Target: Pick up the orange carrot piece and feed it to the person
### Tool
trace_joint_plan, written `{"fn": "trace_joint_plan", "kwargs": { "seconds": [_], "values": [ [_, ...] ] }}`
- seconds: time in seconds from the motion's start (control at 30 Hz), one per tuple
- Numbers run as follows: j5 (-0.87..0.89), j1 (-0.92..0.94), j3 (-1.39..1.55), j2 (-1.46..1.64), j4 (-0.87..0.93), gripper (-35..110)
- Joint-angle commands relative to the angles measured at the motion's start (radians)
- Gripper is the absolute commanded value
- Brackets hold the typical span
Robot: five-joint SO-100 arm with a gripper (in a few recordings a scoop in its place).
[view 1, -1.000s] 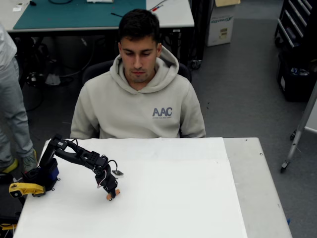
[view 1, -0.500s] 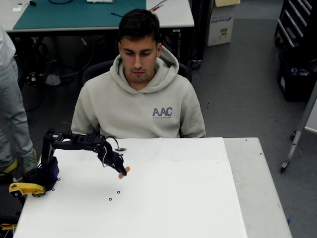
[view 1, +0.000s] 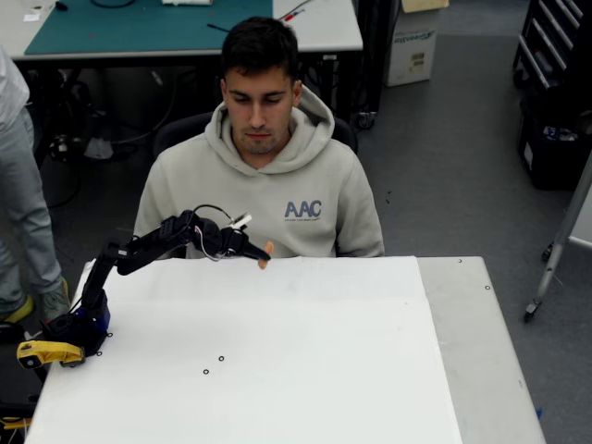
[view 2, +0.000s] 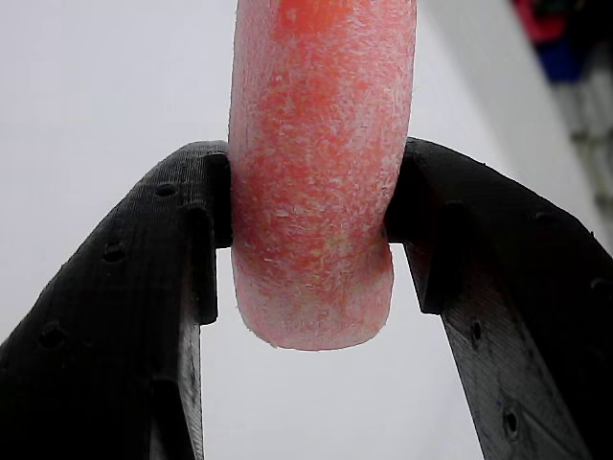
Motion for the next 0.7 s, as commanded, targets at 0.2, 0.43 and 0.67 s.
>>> {"fn": "trace_joint_plan", "kwargs": {
  "seconds": [0.2,0.43,0.67],
  "values": [
    [-0.017,-0.106,-0.646,-0.239,-0.003,-1],
    [-0.212,-0.202,-0.66,-0.27,-0.011,-1],
    [-0.328,-0.279,-0.65,-0.282,-0.202,-1]
  ]
}}
